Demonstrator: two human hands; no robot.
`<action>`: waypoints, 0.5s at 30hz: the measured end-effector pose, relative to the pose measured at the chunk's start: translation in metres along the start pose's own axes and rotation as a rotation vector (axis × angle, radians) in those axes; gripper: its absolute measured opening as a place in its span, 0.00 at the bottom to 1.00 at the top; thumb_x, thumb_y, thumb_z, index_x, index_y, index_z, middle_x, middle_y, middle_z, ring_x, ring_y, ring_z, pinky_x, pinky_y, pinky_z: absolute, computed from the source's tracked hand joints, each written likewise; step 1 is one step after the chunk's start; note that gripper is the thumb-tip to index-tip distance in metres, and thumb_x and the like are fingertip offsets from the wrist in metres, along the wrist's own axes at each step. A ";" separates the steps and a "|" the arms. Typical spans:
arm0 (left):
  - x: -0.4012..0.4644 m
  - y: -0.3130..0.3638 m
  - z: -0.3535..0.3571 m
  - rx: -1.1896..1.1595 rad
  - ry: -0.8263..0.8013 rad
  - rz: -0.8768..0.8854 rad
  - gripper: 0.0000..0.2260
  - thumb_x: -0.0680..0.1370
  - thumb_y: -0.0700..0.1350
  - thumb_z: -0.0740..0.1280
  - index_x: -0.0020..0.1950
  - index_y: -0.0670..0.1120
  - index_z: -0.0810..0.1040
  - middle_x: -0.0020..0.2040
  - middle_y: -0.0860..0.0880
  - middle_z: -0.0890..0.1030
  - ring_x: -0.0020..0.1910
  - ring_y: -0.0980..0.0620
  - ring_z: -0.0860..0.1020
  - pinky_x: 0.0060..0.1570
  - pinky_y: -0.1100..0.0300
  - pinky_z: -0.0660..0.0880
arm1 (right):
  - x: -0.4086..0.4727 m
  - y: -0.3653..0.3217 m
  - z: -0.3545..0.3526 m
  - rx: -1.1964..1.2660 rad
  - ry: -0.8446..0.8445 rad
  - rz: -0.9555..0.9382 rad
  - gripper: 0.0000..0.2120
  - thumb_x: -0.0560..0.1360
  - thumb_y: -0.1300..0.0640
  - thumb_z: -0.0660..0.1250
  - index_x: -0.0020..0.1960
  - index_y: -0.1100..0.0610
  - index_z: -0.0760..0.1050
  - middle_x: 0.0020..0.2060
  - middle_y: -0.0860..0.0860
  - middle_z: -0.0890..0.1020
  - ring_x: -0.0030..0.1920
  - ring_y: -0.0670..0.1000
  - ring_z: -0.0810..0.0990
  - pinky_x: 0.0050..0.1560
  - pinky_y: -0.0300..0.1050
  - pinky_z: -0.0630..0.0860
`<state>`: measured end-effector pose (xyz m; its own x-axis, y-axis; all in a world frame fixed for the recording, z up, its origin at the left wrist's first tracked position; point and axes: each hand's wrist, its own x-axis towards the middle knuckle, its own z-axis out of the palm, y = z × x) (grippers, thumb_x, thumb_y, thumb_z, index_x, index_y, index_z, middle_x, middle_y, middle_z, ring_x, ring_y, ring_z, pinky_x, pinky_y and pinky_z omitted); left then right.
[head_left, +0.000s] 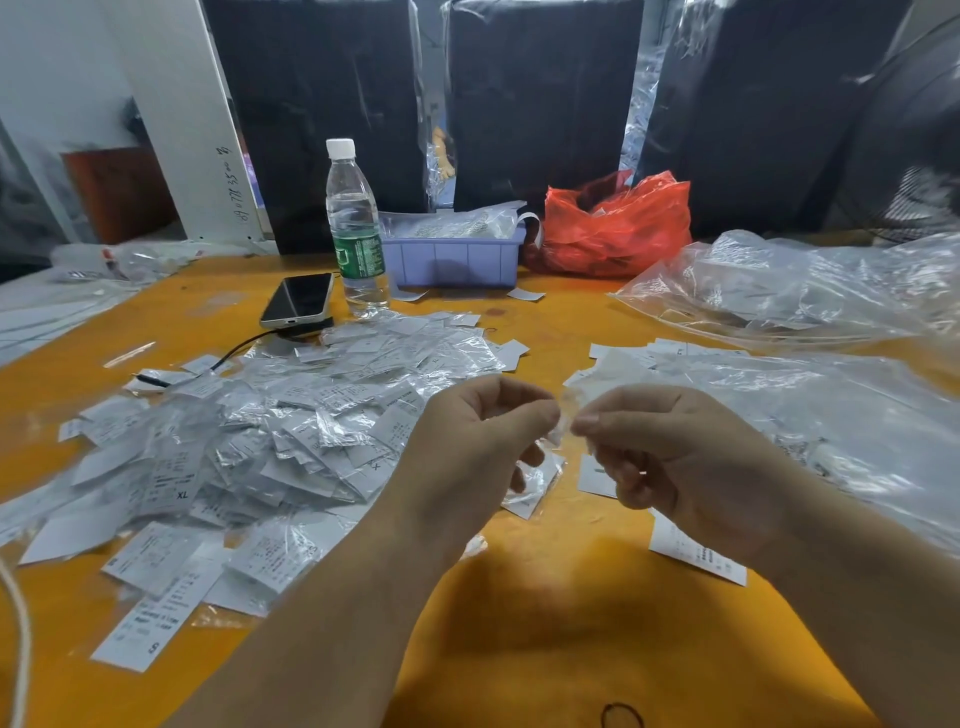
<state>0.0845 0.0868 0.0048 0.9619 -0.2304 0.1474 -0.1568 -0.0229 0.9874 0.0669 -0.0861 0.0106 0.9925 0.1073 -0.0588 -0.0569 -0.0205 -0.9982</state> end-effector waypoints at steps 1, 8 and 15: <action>0.000 0.001 0.000 -0.042 0.007 -0.001 0.03 0.76 0.38 0.70 0.48 0.42 0.82 0.36 0.50 0.81 0.33 0.56 0.79 0.32 0.63 0.76 | 0.001 0.000 0.000 0.033 0.036 -0.002 0.03 0.70 0.62 0.71 0.39 0.61 0.81 0.28 0.53 0.73 0.26 0.47 0.69 0.25 0.37 0.65; -0.001 0.004 0.002 -0.185 -0.019 -0.027 0.07 0.74 0.31 0.70 0.49 0.40 0.80 0.39 0.45 0.82 0.35 0.49 0.82 0.34 0.59 0.79 | 0.003 -0.001 -0.002 0.156 0.115 -0.015 0.07 0.62 0.54 0.73 0.35 0.58 0.81 0.29 0.53 0.73 0.26 0.48 0.69 0.24 0.38 0.67; -0.002 0.004 0.002 -0.189 -0.086 -0.019 0.08 0.74 0.31 0.70 0.44 0.44 0.82 0.36 0.47 0.82 0.34 0.50 0.81 0.34 0.58 0.79 | 0.003 0.000 0.000 0.174 0.092 -0.009 0.06 0.63 0.54 0.73 0.33 0.57 0.80 0.28 0.52 0.72 0.26 0.47 0.68 0.24 0.37 0.66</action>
<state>0.0813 0.0856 0.0086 0.9402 -0.3142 0.1312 -0.0864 0.1526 0.9845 0.0698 -0.0862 0.0108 0.9983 0.0157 -0.0558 -0.0575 0.1533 -0.9865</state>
